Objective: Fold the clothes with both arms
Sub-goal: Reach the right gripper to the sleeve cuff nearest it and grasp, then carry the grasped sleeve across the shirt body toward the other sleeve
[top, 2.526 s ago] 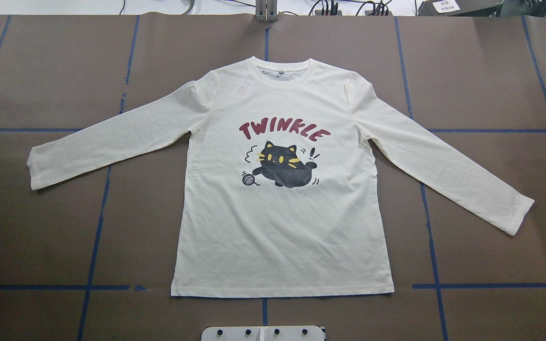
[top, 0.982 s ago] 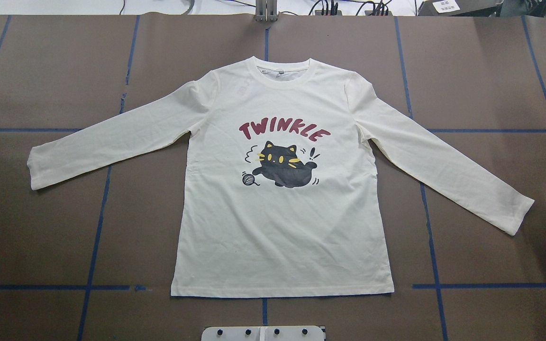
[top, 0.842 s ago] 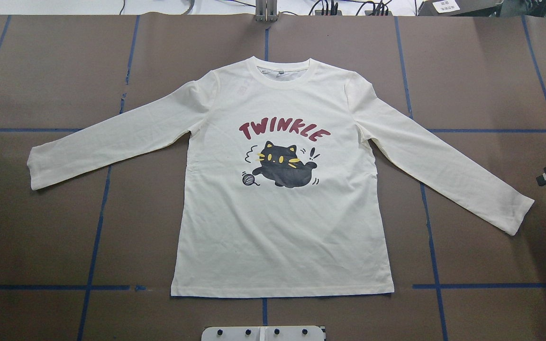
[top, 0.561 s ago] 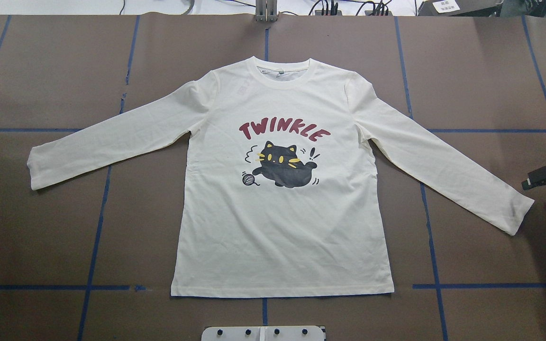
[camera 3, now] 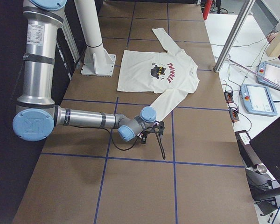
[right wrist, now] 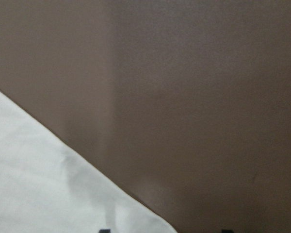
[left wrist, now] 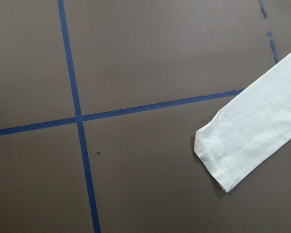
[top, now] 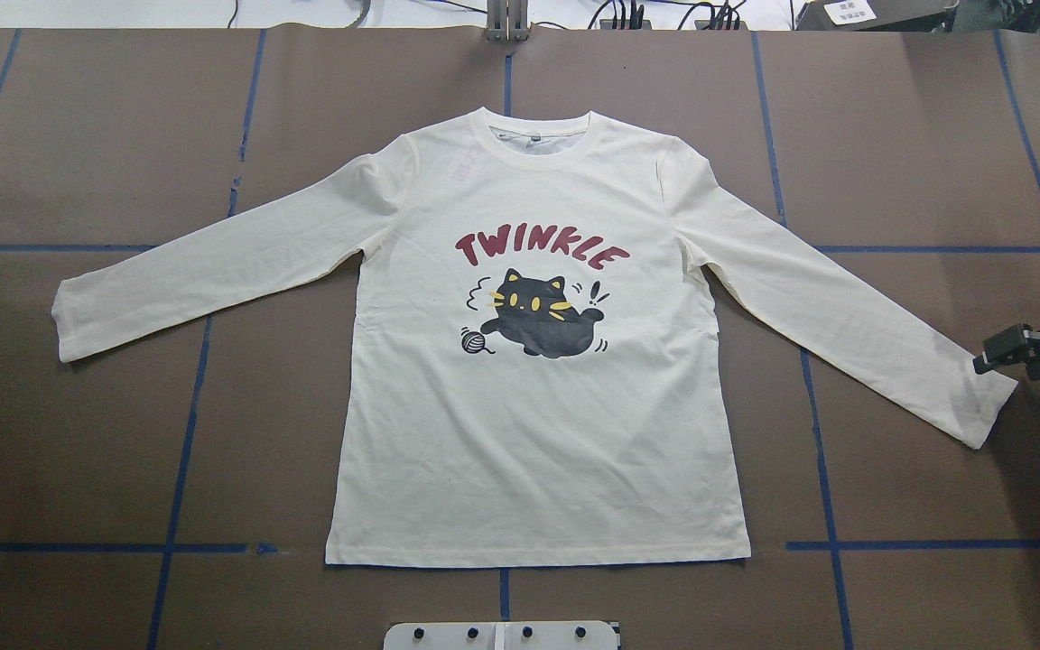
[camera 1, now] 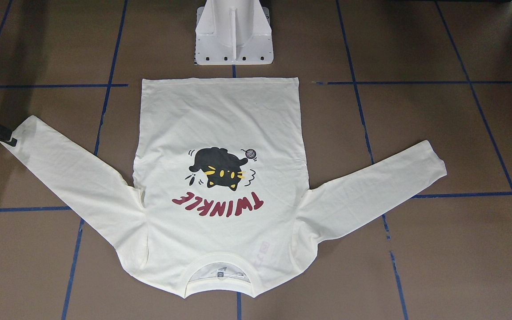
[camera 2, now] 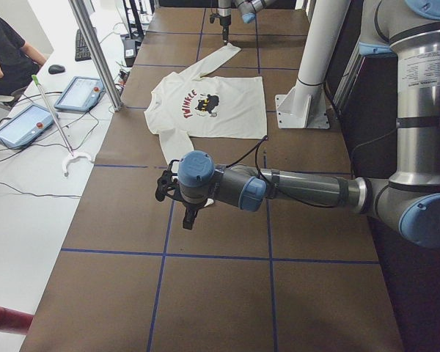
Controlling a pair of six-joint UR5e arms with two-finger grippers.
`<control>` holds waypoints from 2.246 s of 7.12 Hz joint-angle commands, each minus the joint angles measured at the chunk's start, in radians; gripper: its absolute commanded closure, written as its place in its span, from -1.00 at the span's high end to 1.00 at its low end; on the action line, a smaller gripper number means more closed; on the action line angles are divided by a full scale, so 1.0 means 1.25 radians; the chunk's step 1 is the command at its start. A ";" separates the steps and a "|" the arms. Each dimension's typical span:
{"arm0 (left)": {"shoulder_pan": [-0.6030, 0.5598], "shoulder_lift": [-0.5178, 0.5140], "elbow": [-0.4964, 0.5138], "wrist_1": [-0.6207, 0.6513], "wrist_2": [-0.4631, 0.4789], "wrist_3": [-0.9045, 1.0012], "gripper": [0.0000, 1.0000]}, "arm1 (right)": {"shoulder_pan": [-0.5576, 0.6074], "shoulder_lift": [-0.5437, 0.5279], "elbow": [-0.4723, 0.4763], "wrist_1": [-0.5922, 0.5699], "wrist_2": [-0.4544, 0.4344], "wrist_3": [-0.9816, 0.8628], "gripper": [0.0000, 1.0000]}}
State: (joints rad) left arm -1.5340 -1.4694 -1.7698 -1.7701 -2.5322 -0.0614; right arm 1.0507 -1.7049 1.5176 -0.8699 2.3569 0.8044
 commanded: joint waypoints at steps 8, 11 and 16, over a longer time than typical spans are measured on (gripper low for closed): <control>0.004 -0.004 -0.002 0.000 -0.023 -0.001 1.00 | -0.041 0.206 0.120 -0.090 0.105 0.290 -1.00; 0.005 -0.018 0.031 -0.022 -0.035 0.000 1.00 | -0.177 0.664 0.000 -0.342 -0.051 0.432 -1.00; 0.006 -0.019 0.059 -0.069 -0.038 -0.001 1.00 | -0.432 1.056 -0.428 -0.182 -0.460 0.456 -1.00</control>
State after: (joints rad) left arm -1.5264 -1.4925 -1.6963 -1.8551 -2.5787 -0.0629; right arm 0.5580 -0.4383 1.0893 -1.1884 1.8669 1.3734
